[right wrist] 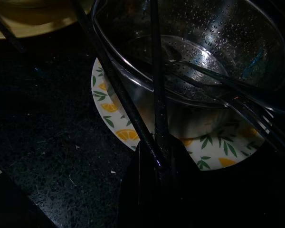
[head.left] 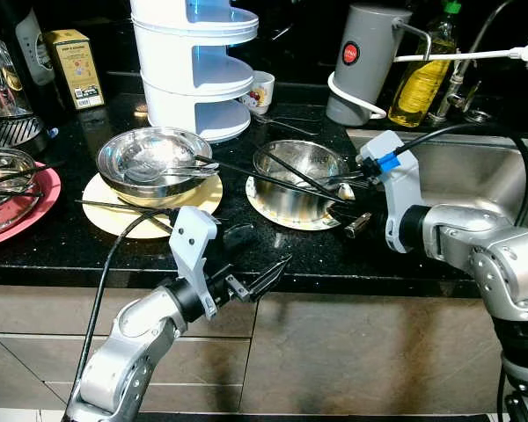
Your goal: Kitchen organization
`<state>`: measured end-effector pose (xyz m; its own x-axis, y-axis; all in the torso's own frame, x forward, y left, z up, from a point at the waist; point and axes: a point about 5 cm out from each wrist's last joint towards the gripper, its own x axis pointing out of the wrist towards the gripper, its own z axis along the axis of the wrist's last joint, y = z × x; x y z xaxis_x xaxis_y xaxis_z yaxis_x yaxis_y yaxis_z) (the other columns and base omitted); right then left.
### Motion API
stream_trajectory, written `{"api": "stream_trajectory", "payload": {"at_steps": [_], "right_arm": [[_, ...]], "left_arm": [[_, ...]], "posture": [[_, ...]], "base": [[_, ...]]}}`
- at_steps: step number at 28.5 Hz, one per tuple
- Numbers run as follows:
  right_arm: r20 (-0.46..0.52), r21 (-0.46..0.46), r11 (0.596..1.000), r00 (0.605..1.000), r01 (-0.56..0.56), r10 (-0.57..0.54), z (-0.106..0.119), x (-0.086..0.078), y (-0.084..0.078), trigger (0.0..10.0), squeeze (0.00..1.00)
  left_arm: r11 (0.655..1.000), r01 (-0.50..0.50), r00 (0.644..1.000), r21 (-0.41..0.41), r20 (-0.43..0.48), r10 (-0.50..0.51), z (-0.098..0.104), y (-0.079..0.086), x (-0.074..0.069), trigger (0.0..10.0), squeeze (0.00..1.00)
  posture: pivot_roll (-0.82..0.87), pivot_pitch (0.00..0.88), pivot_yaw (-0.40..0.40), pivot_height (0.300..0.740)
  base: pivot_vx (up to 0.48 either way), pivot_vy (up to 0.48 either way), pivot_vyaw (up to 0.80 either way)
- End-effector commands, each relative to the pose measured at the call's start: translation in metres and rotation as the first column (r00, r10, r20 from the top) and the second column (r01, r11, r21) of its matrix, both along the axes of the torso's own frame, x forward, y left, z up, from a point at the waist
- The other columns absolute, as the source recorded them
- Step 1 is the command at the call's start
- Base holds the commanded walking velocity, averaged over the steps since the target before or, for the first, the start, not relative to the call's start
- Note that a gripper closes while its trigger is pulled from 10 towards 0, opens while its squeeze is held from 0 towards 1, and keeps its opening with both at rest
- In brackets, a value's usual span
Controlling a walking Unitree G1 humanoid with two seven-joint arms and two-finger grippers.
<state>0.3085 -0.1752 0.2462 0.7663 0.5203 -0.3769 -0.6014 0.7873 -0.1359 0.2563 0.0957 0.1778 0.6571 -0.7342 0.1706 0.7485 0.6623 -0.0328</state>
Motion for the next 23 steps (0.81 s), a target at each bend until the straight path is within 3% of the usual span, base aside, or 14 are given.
{"api": "stream_trajectory", "payload": {"at_steps": [1, 15, 23], "right_arm": [[0.009, 0.009, 1.000, 1.000, 0.010, -0.010, 0.0036, 0.0012, -0.0009, 0.0, 0.00], [0.009, 0.035, 0.999, 1.000, 0.025, -0.026, 0.0043, 0.0027, -0.0001, 0.0, 0.00], [0.010, 0.063, 0.998, 1.000, 0.020, -0.020, 0.0032, 0.0036, 0.0084, 0.0, 0.00]], "left_arm": [[1.000, 0.012, 1.000, 0.006, 0.010, -0.012, 0.0033, -0.0024, -0.0002, 10.0, 0.00], [1.000, 0.012, 1.000, 0.003, 0.012, -0.012, 0.0038, -0.0035, -0.0001, 10.0, 0.00], [1.000, 0.001, 1.000, -0.006, 0.014, -0.001, 0.0047, -0.0030, 0.0010, 10.0, 0.00]], "posture": [[-0.06, 0.000, -0.069, 0.740], [-0.06, 0.000, -0.069, 0.740], [-0.06, 0.000, -0.072, 0.740]], "base": [[0.000, 0.000, 0.00], [0.000, 0.000, 0.00], [0.000, 0.000, 0.00]]}}
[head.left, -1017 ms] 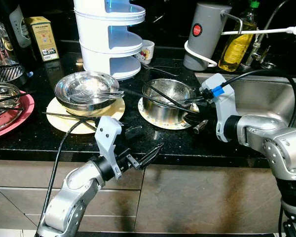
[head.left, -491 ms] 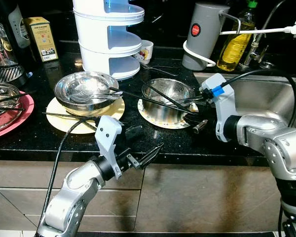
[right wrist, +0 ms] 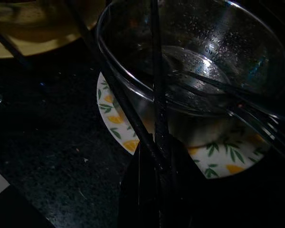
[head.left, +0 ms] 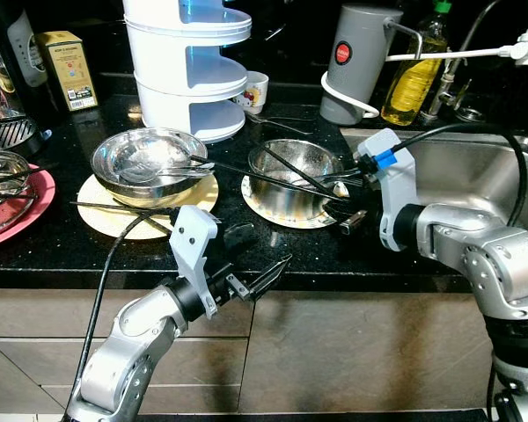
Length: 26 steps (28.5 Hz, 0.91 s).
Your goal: Kitchen organization
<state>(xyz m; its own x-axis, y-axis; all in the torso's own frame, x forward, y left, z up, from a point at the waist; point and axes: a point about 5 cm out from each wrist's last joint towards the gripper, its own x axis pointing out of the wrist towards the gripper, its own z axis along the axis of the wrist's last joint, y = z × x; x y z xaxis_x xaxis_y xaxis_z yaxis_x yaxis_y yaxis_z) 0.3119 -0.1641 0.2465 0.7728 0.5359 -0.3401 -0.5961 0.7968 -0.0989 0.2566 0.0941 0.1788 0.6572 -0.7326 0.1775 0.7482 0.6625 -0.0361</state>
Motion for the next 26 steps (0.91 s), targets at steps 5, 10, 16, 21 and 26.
{"api": "stream_trajectory", "payload": {"at_steps": [5, 10, 16, 21, 26], "right_arm": [[0.001, 0.009, 1.000, 1.000, 0.004, -0.004, 0.003, 0.000, 0.000, 0.0, 0.00], [0.000, 0.007, 1.000, 1.000, -0.007, 0.007, 0.002, -0.001, 0.001, 0.0, 0.00], [0.003, 0.012, 1.000, 1.000, -0.018, 0.018, 0.003, -0.003, 0.004, 0.0, 0.00], [0.007, 0.013, 1.000, 1.000, -0.020, 0.020, 0.004, -0.003, 0.004, 0.0, 0.00], [0.014, 0.016, 1.000, 1.000, -0.023, 0.023, 0.006, -0.004, 0.004, 0.0, 0.00]], "left_arm": [[0.992, -0.082, 0.997, -0.100, 0.000, 0.083, 0.013, 0.006, 0.011, 10.0, 0.00], [0.954, -0.185, 0.983, -0.237, -0.049, 0.178, 0.024, 0.020, 0.025, 10.0, 0.00], [0.885, -0.197, 0.977, -0.421, -0.155, 0.143, 0.032, 0.021, 0.037, 10.0, 0.00], [0.848, -0.166, 0.975, -0.503, -0.212, 0.065, 0.036, 0.011, 0.044, 10.0, 0.00], [0.785, -0.159, 0.960, -0.598, -0.279, -0.018, 0.041, 0.005, 0.051, 10.0, 0.00]], "posture": [[-0.06, 0.000, -0.072, 0.740], [-0.06, 0.000, -0.072, 0.740], [-0.07, 0.000, -0.070, 0.740], [-0.07, 0.000, -0.069, 0.740], [-0.07, 0.000, -0.068, 0.740]], "base": [[0.000, 0.000, 0.00], [0.000, 0.000, 0.00], [0.000, 0.000, 0.00], [0.000, 0.000, 0.00], [0.000, 0.000, 0.00]]}}
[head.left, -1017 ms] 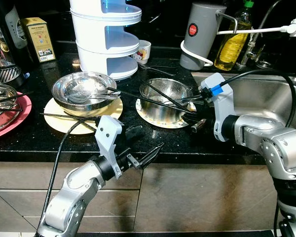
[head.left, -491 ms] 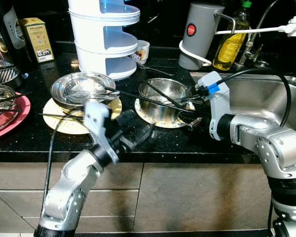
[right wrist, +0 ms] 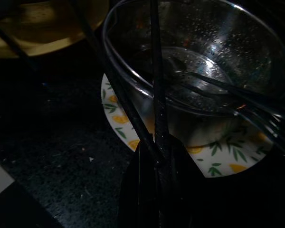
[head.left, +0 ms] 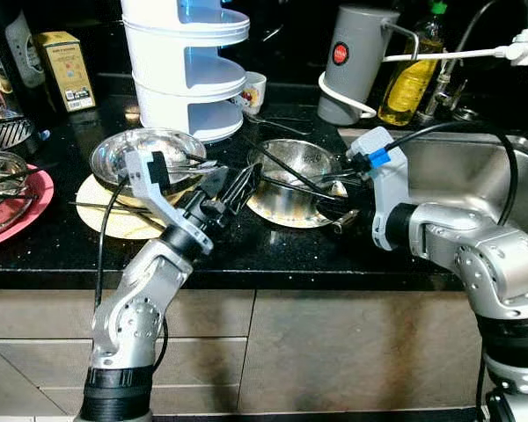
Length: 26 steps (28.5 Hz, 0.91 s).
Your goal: Kitchen organization
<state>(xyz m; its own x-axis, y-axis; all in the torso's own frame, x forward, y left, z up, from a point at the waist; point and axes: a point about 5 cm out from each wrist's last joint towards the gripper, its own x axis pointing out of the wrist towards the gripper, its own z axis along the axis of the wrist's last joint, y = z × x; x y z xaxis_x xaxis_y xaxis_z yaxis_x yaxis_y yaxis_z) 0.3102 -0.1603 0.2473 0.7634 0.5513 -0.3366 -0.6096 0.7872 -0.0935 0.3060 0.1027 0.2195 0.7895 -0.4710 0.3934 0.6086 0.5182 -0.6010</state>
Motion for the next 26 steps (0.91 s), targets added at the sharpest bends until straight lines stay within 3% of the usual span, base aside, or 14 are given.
{"api": "stream_trajectory", "payload": {"at_steps": [1, 4, 16, 21, 26], "right_arm": [[0.016, 0.011, 1.000, 1.000, -0.006, 0.006, 0.005, -0.002, 0.000, 0.0, 0.00], [0.017, 0.013, 1.000, 1.000, -0.004, 0.004, 0.006, -0.002, 0.000, 0.0, 0.00], [0.015, 0.018, 1.000, 1.000, -0.002, 0.002, 0.007, -0.003, 0.000, 0.0, 0.00], [0.015, 0.017, 1.000, 1.000, -0.002, 0.002, 0.008, -0.003, -0.001, 0.0, 0.00], [0.013, 0.019, 1.000, 1.000, -0.007, 0.007, 0.007, -0.003, 0.000, 0.0, 0.00]], "left_arm": [[0.997, 0.038, 0.998, -0.066, -0.041, -0.041, 0.001, -0.005, 0.002, 10.0, 0.00], [0.989, 0.072, 0.993, -0.132, -0.080, -0.083, 0.002, -0.010, 0.002, 10.0, 0.00], [0.967, 0.071, 0.976, -0.247, -0.184, -0.119, 0.008, -0.015, 0.003, 10.0, 0.00], [0.974, 0.068, 0.966, -0.214, -0.230, -0.118, 0.009, -0.017, 0.001, 10.0, 0.00], [0.967, 0.054, 0.952, -0.249, -0.280, -0.125, 0.014, -0.018, -0.001, 10.0, 0.00]], "posture": [[-0.07, 0.000, -0.064, 0.740], [-0.07, 0.000, -0.063, 0.740], [-0.07, 0.000, -0.061, 0.740], [-0.07, 0.000, -0.062, 0.740], [-0.07, 0.000, -0.065, 0.740]], "base": [[0.000, 0.000, 0.00], [0.000, 0.000, 0.00], [0.000, 0.000, 0.00], [0.000, 0.000, 0.00], [0.000, 0.000, 0.00]]}}
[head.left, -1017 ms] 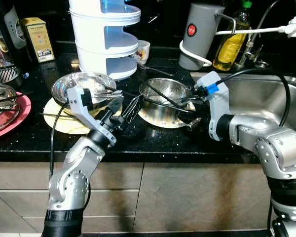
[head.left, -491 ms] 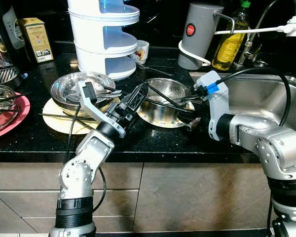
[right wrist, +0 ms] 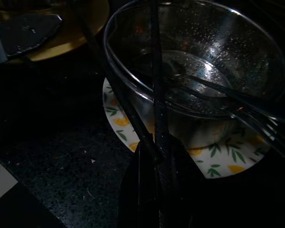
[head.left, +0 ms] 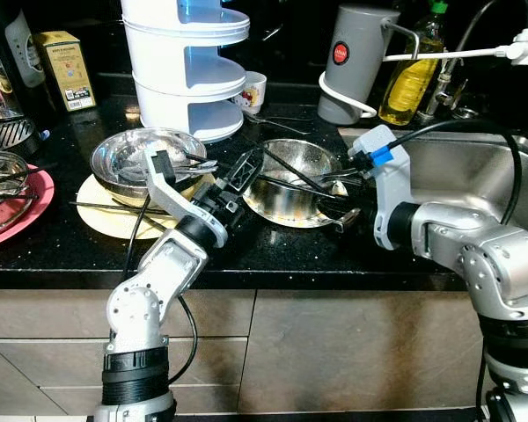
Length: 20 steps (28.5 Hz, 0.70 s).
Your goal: Kitchen organization
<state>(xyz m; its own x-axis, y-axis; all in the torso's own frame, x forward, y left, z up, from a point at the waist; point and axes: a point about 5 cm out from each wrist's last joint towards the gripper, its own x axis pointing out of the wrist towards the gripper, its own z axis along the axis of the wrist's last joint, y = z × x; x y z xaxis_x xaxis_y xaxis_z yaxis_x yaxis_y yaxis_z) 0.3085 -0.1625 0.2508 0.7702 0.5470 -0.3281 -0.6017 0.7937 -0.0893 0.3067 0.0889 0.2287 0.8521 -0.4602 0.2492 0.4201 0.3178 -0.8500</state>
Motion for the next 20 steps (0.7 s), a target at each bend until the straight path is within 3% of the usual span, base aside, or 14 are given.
{"api": "stream_trajectory", "payload": {"at_steps": [1, 5, 12, 20], "right_arm": [[0.009, 0.010, 1.000, 1.000, -0.017, 0.017, 0.004, -0.001, 0.003, 0.0, 0.00], [0.010, 0.010, 1.000, 1.000, -0.017, 0.017, 0.004, -0.001, 0.003, 0.0, 0.00], [0.015, 0.013, 1.000, 1.000, -0.022, 0.022, 0.007, -0.003, 0.004, 0.0, 0.00], [0.019, 0.013, 1.000, 0.999, -0.026, 0.025, 0.008, -0.004, 0.004, 0.0, 0.00]], "left_arm": [[0.999, 0.011, 1.000, -0.044, -0.009, -0.011, 0.007, -0.003, 0.000, 10.0, 0.00], [0.999, 0.007, 1.000, -0.051, -0.025, -0.008, 0.007, -0.002, 0.002, 10.0, 0.00], [0.996, -0.020, 0.996, -0.082, -0.084, 0.013, 0.005, 0.007, 0.019, 10.0, 0.00], [0.992, 0.001, 0.989, -0.127, -0.146, -0.020, -0.001, 0.002, 0.027, 10.0, 0.00]], "posture": [[-0.07, 0.000, -0.066, 0.740], [-0.07, 0.000, -0.066, 0.740], [-0.08, 0.000, -0.062, 0.740], [-0.09, 0.000, -0.057, 0.740]], "base": [[0.000, 0.000, 0.00], [0.000, 0.000, 0.00], [0.000, 0.000, 0.00], [0.000, 0.000, 0.00]]}}
